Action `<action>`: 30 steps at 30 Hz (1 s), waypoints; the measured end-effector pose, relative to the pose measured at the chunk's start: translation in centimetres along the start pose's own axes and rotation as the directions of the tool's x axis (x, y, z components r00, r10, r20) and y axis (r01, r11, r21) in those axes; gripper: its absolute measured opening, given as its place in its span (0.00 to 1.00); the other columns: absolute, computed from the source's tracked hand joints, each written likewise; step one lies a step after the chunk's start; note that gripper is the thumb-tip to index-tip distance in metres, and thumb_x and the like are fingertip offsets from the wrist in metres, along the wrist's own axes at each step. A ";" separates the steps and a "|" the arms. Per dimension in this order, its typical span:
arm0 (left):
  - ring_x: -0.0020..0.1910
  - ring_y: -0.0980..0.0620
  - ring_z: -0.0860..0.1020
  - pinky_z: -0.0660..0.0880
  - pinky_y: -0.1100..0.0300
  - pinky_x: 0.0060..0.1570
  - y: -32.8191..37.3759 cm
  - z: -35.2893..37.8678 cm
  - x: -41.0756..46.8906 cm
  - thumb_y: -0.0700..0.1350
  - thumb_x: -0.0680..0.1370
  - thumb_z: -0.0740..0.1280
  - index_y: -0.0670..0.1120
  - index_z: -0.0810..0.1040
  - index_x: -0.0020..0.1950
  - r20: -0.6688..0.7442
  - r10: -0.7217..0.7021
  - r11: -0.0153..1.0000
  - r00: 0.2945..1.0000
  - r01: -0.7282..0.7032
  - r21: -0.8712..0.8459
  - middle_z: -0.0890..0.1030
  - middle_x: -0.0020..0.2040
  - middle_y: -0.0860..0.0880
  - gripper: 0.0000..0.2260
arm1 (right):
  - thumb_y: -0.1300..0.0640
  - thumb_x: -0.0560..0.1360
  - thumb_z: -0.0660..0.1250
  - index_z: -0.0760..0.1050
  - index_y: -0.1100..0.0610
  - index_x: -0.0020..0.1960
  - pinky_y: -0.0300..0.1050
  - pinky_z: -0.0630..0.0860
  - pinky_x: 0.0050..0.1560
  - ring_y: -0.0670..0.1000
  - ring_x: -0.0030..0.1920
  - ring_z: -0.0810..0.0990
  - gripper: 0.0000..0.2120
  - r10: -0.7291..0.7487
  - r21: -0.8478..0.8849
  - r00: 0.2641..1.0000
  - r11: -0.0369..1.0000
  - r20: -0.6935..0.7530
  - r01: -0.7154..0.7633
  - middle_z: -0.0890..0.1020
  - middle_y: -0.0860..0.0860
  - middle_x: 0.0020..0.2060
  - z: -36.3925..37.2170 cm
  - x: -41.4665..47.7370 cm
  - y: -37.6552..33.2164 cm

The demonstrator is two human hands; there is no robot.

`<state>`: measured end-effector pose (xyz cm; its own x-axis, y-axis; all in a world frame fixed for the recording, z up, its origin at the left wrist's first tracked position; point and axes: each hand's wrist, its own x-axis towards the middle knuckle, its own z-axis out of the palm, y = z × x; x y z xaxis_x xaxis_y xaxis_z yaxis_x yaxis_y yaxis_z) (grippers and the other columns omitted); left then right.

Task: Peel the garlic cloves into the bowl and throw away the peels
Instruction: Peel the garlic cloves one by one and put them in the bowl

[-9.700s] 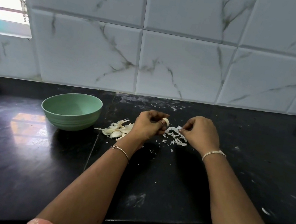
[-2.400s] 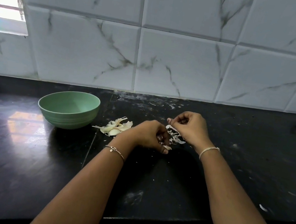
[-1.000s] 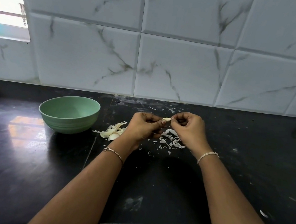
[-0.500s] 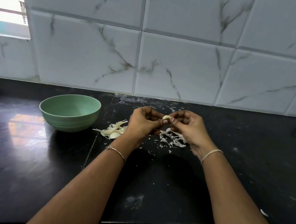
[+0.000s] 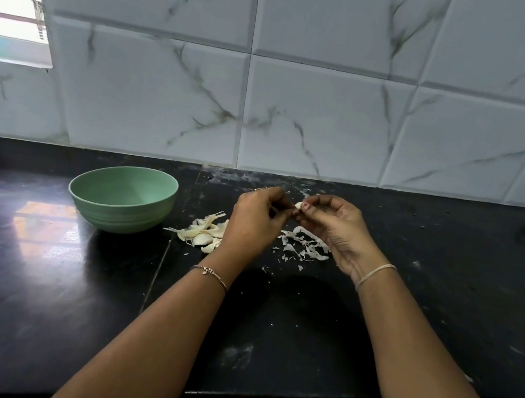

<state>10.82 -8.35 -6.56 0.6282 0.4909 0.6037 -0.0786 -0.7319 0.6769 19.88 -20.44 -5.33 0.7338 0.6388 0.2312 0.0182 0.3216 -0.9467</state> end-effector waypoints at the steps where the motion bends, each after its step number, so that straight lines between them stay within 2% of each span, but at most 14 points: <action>1: 0.38 0.54 0.79 0.78 0.58 0.42 0.0 0.0 0.0 0.43 0.75 0.73 0.45 0.82 0.45 -0.015 0.033 0.999 0.999 -0.032 0.044 0.82 0.38 0.55 0.03 | 0.70 0.72 0.70 0.79 0.61 0.44 0.42 0.82 0.48 0.52 0.39 0.84 0.05 0.006 0.027 1.000 1.000 0.005 -0.006 0.85 0.56 0.37 -0.1 0.0 0.0; 4: 0.40 0.53 0.78 0.77 0.58 0.44 -0.4 0.0 0.0 0.45 0.77 0.71 0.45 0.82 0.50 -0.011 0.049 0.990 0.999 -0.047 0.132 0.83 0.44 0.51 0.05 | 0.71 0.73 0.68 0.78 0.63 0.47 0.38 0.81 0.44 0.51 0.41 0.85 0.06 0.029 0.089 0.999 0.996 0.019 -0.031 0.85 0.56 0.40 -0.3 0.2 -0.2; 7: 0.41 0.47 0.81 0.79 0.49 0.47 -1.4 0.4 0.2 0.46 0.80 0.66 0.47 0.81 0.52 0.056 -0.073 0.985 0.996 0.063 0.158 0.84 0.44 0.48 0.06 | 0.71 0.74 0.66 0.78 0.64 0.50 0.37 0.81 0.44 0.50 0.42 0.85 0.07 0.038 0.089 0.999 0.995 0.034 -0.041 0.85 0.57 0.43 -0.5 0.2 -0.2; 10: 0.37 0.46 0.83 0.81 0.45 0.43 -1.5 0.4 0.4 0.51 0.82 0.61 0.47 0.80 0.46 0.071 -0.233 0.972 0.970 0.235 -0.016 0.84 0.41 0.50 0.12 | 0.72 0.74 0.66 0.78 0.63 0.50 0.38 0.81 0.46 0.50 0.42 0.85 0.08 0.038 0.065 0.998 0.997 0.050 -0.041 0.85 0.57 0.43 -0.4 0.1 -0.1; 13: 0.30 0.47 0.81 0.82 0.45 0.39 -0.7 0.1 0.5 0.55 0.81 0.62 0.41 0.77 0.42 0.104 -0.333 0.912 0.937 0.348 -0.215 0.82 0.35 0.46 0.18 | 0.73 0.73 0.66 0.79 0.62 0.47 0.40 0.82 0.48 0.50 0.43 0.85 0.08 0.043 0.038 0.997 0.998 0.059 -0.045 0.85 0.56 0.42 -0.3 0.0 0.0; 16: 0.30 0.50 0.78 0.82 0.52 0.33 0.1 -0.1 0.3 0.51 0.78 0.69 0.42 0.72 0.46 0.221 -0.362 0.791 0.905 0.424 -0.442 0.78 0.39 0.44 0.12 | 0.74 0.72 0.67 0.80 0.62 0.46 0.41 0.82 0.49 0.51 0.43 0.85 0.09 0.038 0.026 0.998 0.999 0.059 -0.040 0.86 0.55 0.40 -0.2 0.0 0.1; 18: 0.32 0.53 0.78 0.81 0.57 0.32 0.1 -0.2 0.2 0.45 0.76 0.71 0.43 0.73 0.49 0.285 -0.330 0.735 0.900 0.434 -0.521 0.78 0.41 0.45 0.09 | 0.73 0.70 0.69 0.80 0.61 0.43 0.42 0.81 0.51 0.51 0.44 0.84 0.08 0.020 0.002 0.998 1.000 0.055 -0.020 0.85 0.55 0.39 0.0 -0.1 0.2; 22: 0.32 0.54 0.80 0.80 0.62 0.32 0.1 -0.5 0.1 0.36 0.76 0.71 0.39 0.77 0.50 0.272 -0.295 0.694 0.916 0.401 -0.598 0.80 0.40 0.43 0.05 | 0.71 0.66 0.75 0.81 0.61 0.40 0.43 0.80 0.52 0.51 0.45 0.85 0.08 -0.117 -0.167 0.993 0.979 -0.002 0.115 0.86 0.56 0.41 0.4 -0.1 0.3; 26: 0.35 0.54 0.82 0.81 0.63 0.36 -0.1 -0.8 -0.2 0.33 0.75 0.69 0.34 0.79 0.53 0.281 -0.341 0.594 0.897 0.437 -0.675 0.82 0.41 0.43 0.08 | 0.71 0.65 0.77 0.79 0.57 0.36 0.41 0.81 0.46 0.50 0.41 0.84 0.12 -0.335 -0.477 0.942 0.831 -0.015 0.288 0.85 0.53 0.37 0.8 0.1 0.7; 28: 0.37 0.53 0.83 0.82 0.62 0.39 -0.2 -0.9 -0.4 0.32 0.75 0.69 0.36 0.80 0.53 0.278 -0.350 0.553 0.895 0.437 -0.710 0.83 0.42 0.43 0.07 | 0.70 0.65 0.77 0.78 0.54 0.37 0.41 0.81 0.44 0.47 0.38 0.82 0.14 -0.368 -0.549 0.930 0.776 0.007 0.311 0.83 0.49 0.36 1.1 0.1 0.9; 30: 0.39 0.53 0.83 0.81 0.62 0.43 -0.2 -1.0 -0.4 0.31 0.76 0.68 0.38 0.81 0.52 0.276 -0.346 0.519 0.897 0.428 -0.740 0.84 0.42 0.44 0.07 | 0.70 0.66 0.76 0.78 0.52 0.39 0.41 0.80 0.46 0.47 0.39 0.81 0.14 -0.357 -0.546 0.934 0.778 0.023 0.311 0.83 0.48 0.37 1.3 0.0 1.2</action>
<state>9.79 -7.96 -6.55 0.8041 0.5630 0.1908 -0.3448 0.1803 0.9212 18.99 -19.16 -6.16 0.6631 0.4979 0.5590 0.6131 0.0673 -0.7872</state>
